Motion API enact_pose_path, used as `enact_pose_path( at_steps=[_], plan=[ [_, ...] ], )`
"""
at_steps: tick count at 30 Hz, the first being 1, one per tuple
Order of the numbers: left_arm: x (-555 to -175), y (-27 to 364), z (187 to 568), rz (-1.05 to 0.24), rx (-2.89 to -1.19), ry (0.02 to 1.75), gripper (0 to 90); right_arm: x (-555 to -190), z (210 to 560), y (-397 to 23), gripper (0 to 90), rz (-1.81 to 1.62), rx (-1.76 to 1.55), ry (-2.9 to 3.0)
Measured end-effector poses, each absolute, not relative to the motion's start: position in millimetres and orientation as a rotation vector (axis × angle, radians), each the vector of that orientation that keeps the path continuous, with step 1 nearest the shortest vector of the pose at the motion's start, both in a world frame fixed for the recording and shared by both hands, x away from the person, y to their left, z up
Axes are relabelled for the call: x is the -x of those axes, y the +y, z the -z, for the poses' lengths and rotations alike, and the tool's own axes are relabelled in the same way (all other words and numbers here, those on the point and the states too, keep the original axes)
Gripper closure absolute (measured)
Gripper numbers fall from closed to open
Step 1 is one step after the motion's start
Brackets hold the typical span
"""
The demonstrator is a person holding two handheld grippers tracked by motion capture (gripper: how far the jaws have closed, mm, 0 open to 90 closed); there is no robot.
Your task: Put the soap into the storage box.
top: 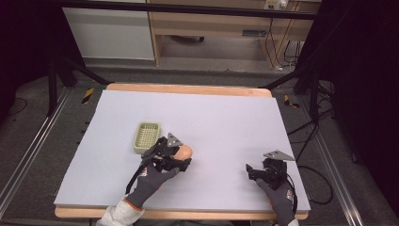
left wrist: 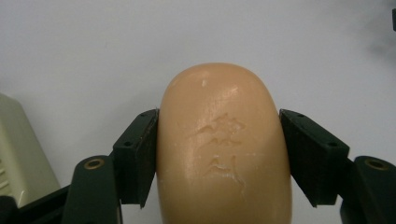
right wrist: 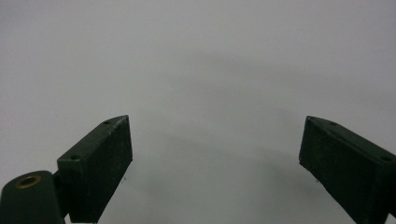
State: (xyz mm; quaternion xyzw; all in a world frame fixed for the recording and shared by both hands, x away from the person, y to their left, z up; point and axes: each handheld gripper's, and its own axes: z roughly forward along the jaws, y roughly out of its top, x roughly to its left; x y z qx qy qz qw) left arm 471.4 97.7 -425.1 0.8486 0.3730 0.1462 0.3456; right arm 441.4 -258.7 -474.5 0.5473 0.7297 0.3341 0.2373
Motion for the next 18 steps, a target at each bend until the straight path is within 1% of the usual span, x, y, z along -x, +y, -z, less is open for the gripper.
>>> enact_pose_path(
  at_steps=[18],
  plan=[
    [-480.0,130.6,410.7,-0.406,-2.1,1.04,31.7,-439.4,472.3,-258.4,9.9,-0.929,-1.494,1.995]
  ],
)
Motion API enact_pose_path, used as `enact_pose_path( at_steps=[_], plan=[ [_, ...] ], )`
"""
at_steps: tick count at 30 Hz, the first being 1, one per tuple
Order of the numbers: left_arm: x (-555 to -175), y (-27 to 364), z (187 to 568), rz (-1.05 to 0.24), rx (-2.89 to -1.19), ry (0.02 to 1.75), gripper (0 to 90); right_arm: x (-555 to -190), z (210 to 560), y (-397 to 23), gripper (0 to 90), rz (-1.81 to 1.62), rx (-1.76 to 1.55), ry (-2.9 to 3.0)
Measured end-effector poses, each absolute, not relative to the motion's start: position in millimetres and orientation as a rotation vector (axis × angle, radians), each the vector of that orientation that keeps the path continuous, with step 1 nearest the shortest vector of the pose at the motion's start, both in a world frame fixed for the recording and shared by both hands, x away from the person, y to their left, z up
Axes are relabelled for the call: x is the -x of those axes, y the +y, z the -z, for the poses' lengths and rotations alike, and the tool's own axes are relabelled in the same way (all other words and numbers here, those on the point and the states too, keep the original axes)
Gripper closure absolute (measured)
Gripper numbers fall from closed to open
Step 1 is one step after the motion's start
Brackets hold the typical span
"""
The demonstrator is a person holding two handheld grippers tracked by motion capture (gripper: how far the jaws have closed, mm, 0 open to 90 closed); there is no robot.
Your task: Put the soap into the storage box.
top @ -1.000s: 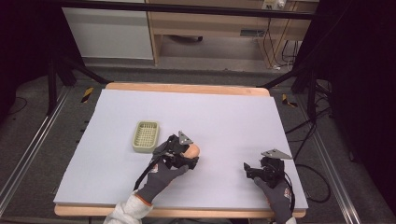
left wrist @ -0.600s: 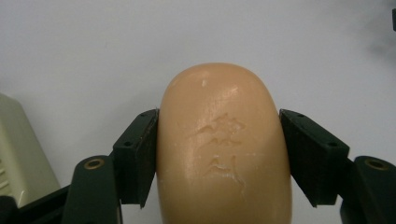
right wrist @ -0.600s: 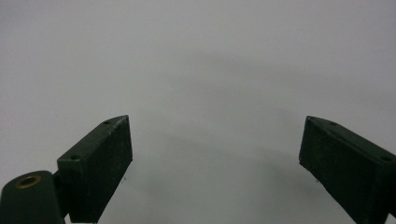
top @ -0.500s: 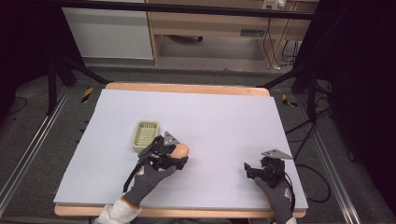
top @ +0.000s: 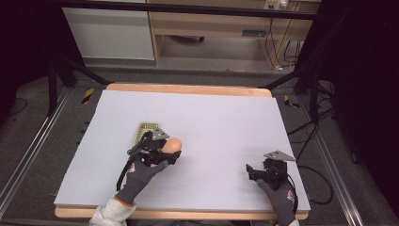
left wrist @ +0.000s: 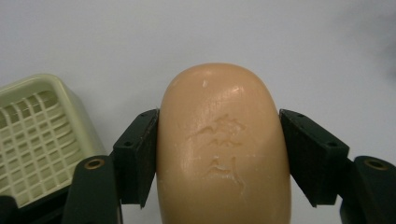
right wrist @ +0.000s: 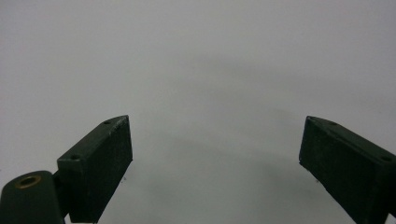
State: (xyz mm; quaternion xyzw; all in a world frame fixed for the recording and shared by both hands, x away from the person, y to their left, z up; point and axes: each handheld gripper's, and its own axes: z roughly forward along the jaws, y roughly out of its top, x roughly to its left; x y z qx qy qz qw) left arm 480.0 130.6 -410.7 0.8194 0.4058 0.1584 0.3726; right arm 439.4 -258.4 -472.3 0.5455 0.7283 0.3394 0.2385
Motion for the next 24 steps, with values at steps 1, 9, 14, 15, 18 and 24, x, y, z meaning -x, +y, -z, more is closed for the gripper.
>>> enact_pose_path(
  at_steps=[1,9,14,15,18,24],
  plan=[
    [-480.3,132.0,409.7,-0.411,-2.092,1.047,31.7,-439.3,472.3,-258.6,9.9,-0.931,-1.49,1.997],
    [-485.7,143.1,405.5,-0.431,-2.069,1.076,31.8,-439.3,472.2,-258.4,9.9,-0.93,-1.483,2.003],
    [-488.6,149.0,403.5,-0.437,-2.053,1.095,31.8,-439.8,473.0,-258.9,9.9,-0.92,-1.467,2.004],
    [-489.0,149.7,403.2,-0.44,-2.051,1.097,31.8,-439.9,472.9,-258.8,9.9,-0.921,-1.468,2.003],
    [-491.0,152.9,401.7,-0.45,-2.043,1.106,31.8,-439.9,472.9,-258.8,9.9,-0.923,-1.465,2.003],
    [-494.3,159.0,399.5,-0.464,-2.027,1.12,31.9,-440.0,472.9,-258.8,9.9,-0.923,-1.466,2.003]
  ],
)
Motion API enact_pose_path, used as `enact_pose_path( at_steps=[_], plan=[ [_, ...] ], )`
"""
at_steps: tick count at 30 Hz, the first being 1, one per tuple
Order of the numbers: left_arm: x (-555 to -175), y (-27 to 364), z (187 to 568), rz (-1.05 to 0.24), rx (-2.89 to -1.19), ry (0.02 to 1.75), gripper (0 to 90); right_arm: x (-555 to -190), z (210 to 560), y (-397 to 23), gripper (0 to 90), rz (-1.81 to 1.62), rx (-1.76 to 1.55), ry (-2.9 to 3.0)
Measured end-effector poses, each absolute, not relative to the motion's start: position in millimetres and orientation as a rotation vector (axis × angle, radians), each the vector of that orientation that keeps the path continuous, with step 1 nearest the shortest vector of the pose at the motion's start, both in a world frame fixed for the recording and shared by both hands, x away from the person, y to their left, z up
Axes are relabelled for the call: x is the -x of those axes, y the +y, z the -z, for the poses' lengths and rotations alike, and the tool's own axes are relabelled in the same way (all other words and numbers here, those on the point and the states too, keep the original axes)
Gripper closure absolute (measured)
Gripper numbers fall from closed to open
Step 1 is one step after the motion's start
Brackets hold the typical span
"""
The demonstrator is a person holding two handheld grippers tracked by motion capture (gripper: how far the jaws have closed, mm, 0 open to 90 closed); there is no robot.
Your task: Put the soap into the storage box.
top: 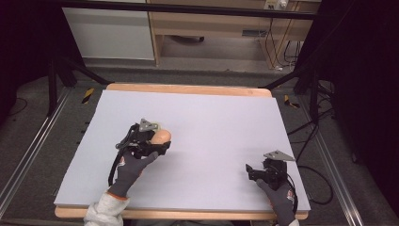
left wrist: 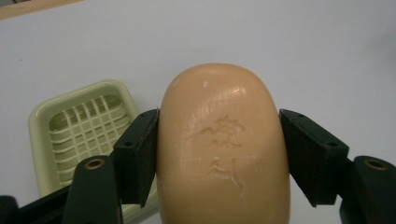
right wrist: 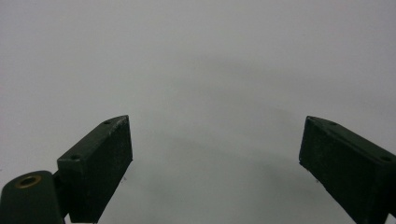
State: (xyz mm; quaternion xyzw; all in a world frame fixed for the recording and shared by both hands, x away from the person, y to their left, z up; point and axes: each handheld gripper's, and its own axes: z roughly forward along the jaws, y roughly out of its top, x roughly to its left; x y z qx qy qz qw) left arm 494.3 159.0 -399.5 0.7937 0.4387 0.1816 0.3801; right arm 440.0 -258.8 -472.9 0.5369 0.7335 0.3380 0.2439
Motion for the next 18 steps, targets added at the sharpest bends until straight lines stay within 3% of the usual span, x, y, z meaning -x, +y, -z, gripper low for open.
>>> enact_pose_path(
  at_steps=[18],
  plan=[
    [-508.9,179.5,398.5,-0.497,-1.99,1.193,31.9,-440.2,472.8,-258.8,9.9,-0.924,-1.466,2.004]
  ],
)
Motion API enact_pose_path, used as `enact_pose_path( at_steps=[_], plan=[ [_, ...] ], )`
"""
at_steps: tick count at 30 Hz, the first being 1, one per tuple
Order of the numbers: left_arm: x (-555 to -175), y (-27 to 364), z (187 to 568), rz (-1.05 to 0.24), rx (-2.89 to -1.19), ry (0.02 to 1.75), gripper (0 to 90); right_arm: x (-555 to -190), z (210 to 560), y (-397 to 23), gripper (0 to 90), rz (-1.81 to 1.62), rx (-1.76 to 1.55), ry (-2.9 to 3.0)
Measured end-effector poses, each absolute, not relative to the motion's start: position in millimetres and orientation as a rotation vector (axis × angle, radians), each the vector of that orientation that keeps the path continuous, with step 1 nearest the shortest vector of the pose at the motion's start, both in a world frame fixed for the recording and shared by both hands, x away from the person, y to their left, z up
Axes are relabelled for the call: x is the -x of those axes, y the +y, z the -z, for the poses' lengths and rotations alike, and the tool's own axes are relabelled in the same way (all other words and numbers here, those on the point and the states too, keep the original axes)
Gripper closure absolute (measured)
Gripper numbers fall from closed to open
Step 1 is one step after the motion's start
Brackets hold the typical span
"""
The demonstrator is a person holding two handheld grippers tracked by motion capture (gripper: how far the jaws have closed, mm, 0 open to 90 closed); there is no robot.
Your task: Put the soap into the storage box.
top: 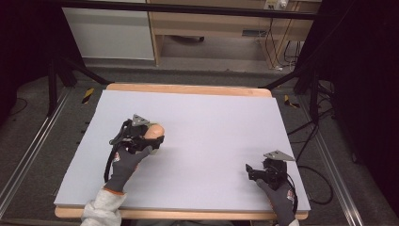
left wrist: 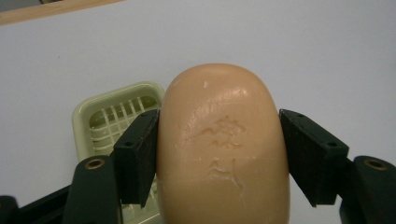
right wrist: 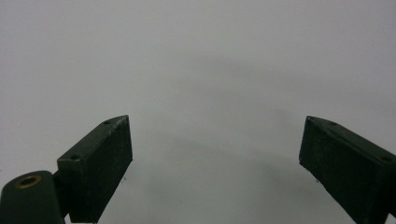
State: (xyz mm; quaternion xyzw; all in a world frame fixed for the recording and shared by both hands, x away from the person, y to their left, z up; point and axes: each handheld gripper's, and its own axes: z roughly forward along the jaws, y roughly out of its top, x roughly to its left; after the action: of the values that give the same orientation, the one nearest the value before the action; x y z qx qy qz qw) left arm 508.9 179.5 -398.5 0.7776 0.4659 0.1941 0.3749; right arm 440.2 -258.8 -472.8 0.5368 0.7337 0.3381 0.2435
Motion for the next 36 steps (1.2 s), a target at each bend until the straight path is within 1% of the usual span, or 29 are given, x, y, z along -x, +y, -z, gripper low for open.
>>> enact_pose_path(
  at_steps=[24,36],
  plan=[
    [-532.5,192.3,403.8,-0.51,-1.957,1.272,31.9,-441.0,472.6,-257.6,9.9,-0.929,-1.484,2.003],
    [-548.2,196.0,414.5,-0.523,-1.962,1.309,32.0,-440.6,472.5,-257.7,9.9,-0.927,-1.484,2.003]
  ],
)
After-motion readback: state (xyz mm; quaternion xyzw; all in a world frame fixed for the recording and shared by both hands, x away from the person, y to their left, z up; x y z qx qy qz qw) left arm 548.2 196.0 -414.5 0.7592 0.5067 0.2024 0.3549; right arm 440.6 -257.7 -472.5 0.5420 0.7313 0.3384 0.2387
